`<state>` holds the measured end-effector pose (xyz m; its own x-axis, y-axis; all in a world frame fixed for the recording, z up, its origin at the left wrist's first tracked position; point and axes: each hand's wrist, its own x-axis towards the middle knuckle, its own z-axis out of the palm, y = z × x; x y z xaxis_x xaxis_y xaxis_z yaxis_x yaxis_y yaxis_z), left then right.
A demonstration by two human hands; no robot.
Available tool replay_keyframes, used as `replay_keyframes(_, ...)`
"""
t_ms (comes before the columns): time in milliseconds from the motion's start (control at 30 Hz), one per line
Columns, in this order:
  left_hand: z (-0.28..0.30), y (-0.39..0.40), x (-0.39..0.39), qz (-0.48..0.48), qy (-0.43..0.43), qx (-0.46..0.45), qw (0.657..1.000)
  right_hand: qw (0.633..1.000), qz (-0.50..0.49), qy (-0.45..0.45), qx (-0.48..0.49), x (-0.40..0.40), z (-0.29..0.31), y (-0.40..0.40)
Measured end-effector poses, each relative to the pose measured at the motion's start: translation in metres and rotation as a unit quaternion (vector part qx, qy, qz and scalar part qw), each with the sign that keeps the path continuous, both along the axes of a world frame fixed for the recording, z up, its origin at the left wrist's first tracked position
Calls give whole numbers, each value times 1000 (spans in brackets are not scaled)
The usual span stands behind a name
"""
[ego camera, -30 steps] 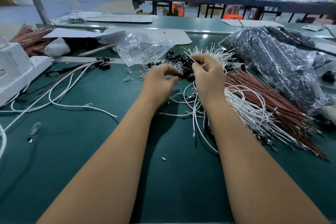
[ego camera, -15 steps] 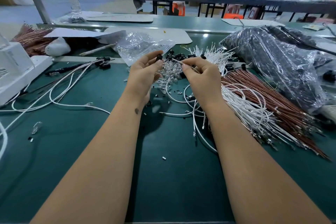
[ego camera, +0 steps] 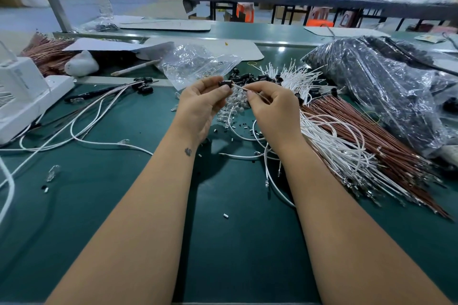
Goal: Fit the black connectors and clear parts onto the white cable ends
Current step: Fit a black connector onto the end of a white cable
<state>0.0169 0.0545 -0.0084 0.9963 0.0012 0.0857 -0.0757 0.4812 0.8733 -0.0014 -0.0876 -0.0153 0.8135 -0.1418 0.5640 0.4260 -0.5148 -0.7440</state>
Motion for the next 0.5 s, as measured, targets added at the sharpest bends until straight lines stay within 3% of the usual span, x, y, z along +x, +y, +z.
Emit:
replay_keyframes(300,-2,0,3,-11,-9,3,1000,1000,-9,1,5,2,-1,-2)
replay_keyframes(500,-2,-6,0,-18,-27,62,998,1000,-12,-6,-22,1,-1,1)
